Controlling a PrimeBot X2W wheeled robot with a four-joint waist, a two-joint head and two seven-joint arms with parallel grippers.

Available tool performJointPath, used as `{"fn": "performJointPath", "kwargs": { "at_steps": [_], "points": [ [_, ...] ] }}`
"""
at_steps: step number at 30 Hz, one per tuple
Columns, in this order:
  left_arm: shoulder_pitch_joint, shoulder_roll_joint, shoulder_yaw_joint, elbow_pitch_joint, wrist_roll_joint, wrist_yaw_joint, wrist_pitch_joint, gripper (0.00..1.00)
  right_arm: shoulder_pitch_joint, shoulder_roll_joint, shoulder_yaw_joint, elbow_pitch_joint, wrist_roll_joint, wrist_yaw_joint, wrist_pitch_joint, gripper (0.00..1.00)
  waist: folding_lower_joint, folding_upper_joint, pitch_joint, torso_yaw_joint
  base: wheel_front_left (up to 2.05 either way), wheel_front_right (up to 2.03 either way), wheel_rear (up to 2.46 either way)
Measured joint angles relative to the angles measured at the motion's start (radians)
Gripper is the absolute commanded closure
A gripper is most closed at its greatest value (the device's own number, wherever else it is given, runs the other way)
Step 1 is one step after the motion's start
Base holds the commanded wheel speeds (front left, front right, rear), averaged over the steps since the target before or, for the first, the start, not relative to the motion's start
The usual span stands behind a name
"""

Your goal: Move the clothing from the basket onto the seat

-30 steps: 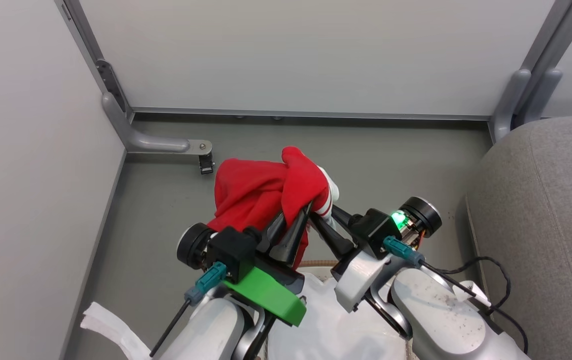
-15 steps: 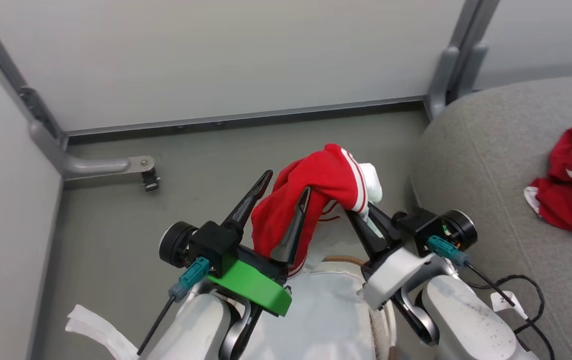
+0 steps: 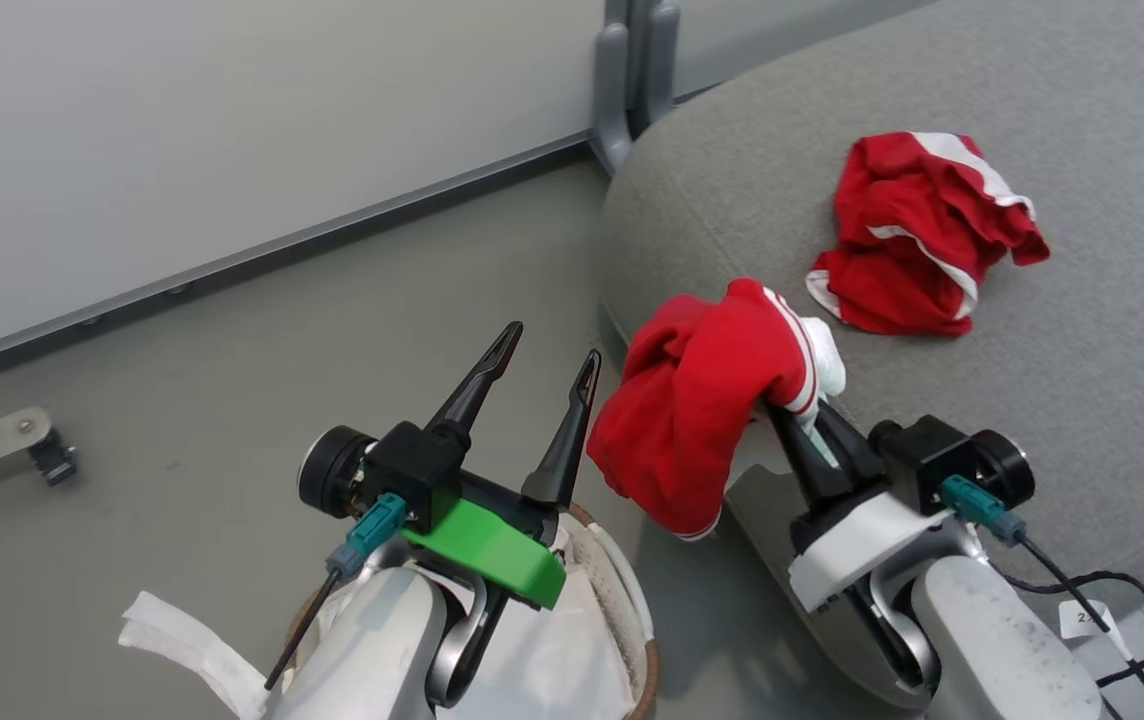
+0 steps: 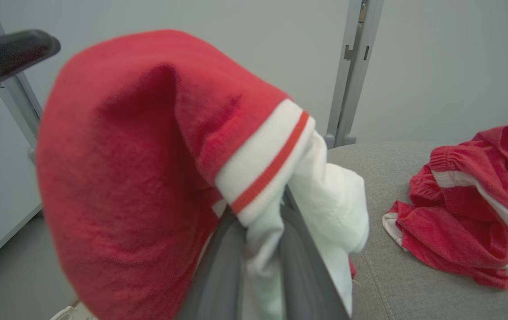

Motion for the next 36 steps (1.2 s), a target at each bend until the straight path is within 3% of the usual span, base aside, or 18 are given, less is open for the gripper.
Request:
{"fn": "performJointPath", "kwargs": {
  "at_steps": [6, 10, 15, 21, 25, 30, 36],
  "points": [
    [-0.017, -0.001, -0.001, 0.025, 0.011, -0.001, 0.0, 0.0, -0.097, -0.065, -0.072, -0.036, -0.011, 0.0, 0.0, 1.0, 0.0, 0.0, 0.046, -0.086, 0.0, 0.0, 0.0],
    [-0.031, 0.0, -0.004, 0.047, 0.023, -0.002, 0.0, 0.0, -0.22, -0.148, -0.146, -0.054, -0.021, 0.0, 0.0, 1.0, 0.0, 0.0, 0.093, -0.106, 0.0, 0.0, 0.0],
    [-0.055, 0.0, -0.002, 0.061, 0.033, -0.004, 0.0, 0.0, -0.386, -0.261, -0.273, -0.02, -0.079, 0.0, 0.0, 1.0, 0.0, 0.0, 0.157, -0.098, 0.0, 0.0, 0.0],
    [-0.08, 0.0, -0.021, 0.07, 0.034, -0.005, 0.0, 0.0, -0.488, -0.326, -0.37, 0.117, -0.177, 0.0, 0.0, 1.0, 0.0, 0.0, 0.219, -0.046, 0.0, 0.0, 0.0],
    [-0.103, 0.0, -0.027, 0.072, 0.034, -0.005, 0.0, 0.0, -0.512, -0.331, -0.404, 0.238, -0.222, 0.0, 0.0, 1.0, 0.0, 0.0, 0.257, -0.002, 0.0, 0.0, 0.0],
    [-0.116, 0.001, -0.027, 0.068, 0.026, -0.005, 0.0, 0.0, -0.49, -0.292, -0.446, 0.416, -0.276, 0.0, 0.0, 1.0, 0.0001, 0.0, 0.304, 0.052, 0.0, 0.0, 0.0],
    [-0.137, 0.001, -0.021, 0.076, 0.025, -0.005, 0.0, 0.0, -0.472, -0.256, -0.569, 0.556, -0.309, 0.0, 0.0, 1.0, 0.0001, 0.0, 0.371, 0.103, 0.0, 0.0, 0.0]
  ]
}}
